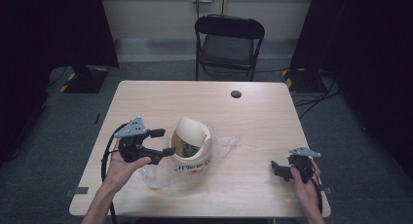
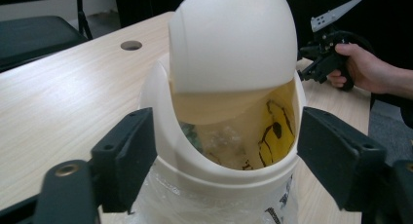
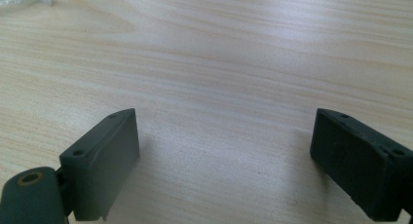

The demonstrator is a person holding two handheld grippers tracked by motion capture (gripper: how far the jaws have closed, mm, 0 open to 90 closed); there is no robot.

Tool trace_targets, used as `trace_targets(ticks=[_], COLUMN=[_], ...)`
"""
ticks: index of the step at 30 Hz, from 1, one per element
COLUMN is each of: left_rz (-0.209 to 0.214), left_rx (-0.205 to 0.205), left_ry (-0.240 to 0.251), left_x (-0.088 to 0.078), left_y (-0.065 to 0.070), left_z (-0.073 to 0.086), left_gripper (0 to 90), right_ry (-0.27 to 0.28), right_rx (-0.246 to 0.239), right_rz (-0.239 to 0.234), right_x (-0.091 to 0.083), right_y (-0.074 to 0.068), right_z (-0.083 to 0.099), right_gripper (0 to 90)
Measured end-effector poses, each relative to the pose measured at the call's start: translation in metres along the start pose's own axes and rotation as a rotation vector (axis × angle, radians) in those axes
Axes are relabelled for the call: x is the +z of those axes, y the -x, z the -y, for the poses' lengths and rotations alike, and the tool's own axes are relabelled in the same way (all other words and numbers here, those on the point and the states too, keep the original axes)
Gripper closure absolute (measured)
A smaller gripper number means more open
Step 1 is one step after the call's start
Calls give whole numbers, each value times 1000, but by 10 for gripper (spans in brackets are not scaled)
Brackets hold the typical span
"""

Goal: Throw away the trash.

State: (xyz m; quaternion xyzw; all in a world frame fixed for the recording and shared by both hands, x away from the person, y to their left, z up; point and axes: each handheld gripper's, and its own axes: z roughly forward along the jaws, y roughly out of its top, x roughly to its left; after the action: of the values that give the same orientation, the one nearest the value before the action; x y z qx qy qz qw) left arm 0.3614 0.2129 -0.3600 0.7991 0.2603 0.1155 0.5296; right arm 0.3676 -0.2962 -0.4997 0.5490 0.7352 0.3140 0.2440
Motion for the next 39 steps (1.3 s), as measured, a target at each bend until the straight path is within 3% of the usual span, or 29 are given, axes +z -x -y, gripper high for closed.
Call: trace_targets(ticks=[3, 10, 18, 20, 21, 22, 24, 25, 28, 29, 33, 37, 39], left_rz=[-23, -46, -52, -54, -78, -78, -97, -129, -143, -161, -171, -199, -204], left_rx=[-21, -54, -63, -76, -112, -112, -117, -112, -121, -145, -181, -153, -157], left_ry=[29, 47, 20, 16, 49, 49, 42, 22, 24, 24, 20, -44, -43], left_x=[-6, -13, -18, -22, -27, -27, -32, -37, -42, -46, -48, -50, -50], left_y=[-5, -12, -14, -16, -19, -19, -21, -23, -27, -30, -34, -36, -36], left_z=[2, 6, 13, 14, 15, 15, 16, 18, 23, 30, 39, 50, 53], left_gripper=[178, 170, 172, 172, 172, 172, 172, 171, 170, 170, 170, 170, 170], right_ry=[0, -1, 1, 2, 1, 1, 2, 1, 2, 1, 2, 1, 2], right_rx=[-1, 1, 1, 1, 2, 2, 2, 2, 2, 2, 2, 2, 2], right_rz=[0, 0, 1, 1, 1, 1, 2, 1, 1, 1, 1, 1, 1], right_x=[0, 0, 0, 0, 0, 0, 0, 0, 0, 0, 0, 0, 0], right_y=[0, 0, 0, 0, -1, -1, -1, -1, -1, -1, -1, -1, -1], right_z=[0, 0, 0, 0, 0, 0, 0, 0, 0, 0, 0, 0, 0], right_gripper=[99, 99, 100, 100, 99, 99, 100, 100, 100, 100, 100, 99, 100])
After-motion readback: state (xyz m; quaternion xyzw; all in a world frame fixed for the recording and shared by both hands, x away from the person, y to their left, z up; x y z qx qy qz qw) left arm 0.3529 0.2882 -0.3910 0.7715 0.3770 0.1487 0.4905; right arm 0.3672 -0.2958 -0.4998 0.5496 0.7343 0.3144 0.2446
